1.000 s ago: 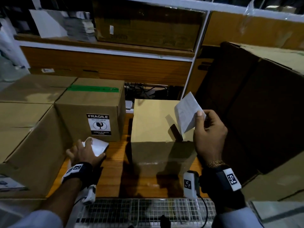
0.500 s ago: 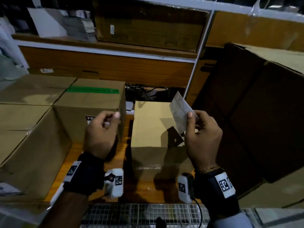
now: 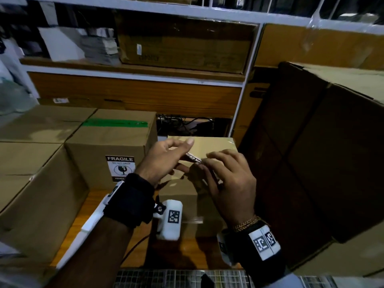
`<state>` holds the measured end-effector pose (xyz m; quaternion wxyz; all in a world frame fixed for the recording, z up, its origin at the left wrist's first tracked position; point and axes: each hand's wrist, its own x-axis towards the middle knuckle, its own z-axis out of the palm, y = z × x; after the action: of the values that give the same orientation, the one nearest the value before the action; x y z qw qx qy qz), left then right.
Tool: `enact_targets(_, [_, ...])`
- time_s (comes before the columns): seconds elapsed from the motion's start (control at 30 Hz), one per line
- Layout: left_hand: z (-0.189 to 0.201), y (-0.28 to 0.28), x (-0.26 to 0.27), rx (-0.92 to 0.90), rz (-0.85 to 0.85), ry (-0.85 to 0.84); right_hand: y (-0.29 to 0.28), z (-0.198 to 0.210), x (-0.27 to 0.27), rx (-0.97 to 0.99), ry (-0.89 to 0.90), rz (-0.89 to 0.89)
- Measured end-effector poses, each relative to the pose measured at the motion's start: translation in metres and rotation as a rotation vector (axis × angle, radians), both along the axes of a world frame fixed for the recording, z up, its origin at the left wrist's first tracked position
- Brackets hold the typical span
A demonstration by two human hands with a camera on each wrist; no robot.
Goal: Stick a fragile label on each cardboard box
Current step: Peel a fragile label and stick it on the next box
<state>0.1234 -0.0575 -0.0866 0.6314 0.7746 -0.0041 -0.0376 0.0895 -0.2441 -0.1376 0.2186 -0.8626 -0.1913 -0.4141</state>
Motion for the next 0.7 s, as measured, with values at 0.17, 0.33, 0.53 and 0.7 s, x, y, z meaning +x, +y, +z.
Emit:
enact_targets(0.17, [-0.008,-0.005,0.008,-0.013,0.038,-0.007,-0.014,0.0,0.003,-0.028,0.009,0.055])
enact_targets(0.33, [-0.008,0.0,0.02,-0.049,0.022,-0.032,-0.021,0.0,0.005,-0.094,0.215,0.112])
enact_targets(0.53, [-0.002,0.016,0.059,0.212,-0.256,-0.115,-0.025,0.003,0.028,0.341,0.27,-0.083])
enact_targets(0.7, [0.009,0.027,0.096,0.412,-0.558,-0.17,-0.026,0.003,0.054,0.539,0.48,-0.125])
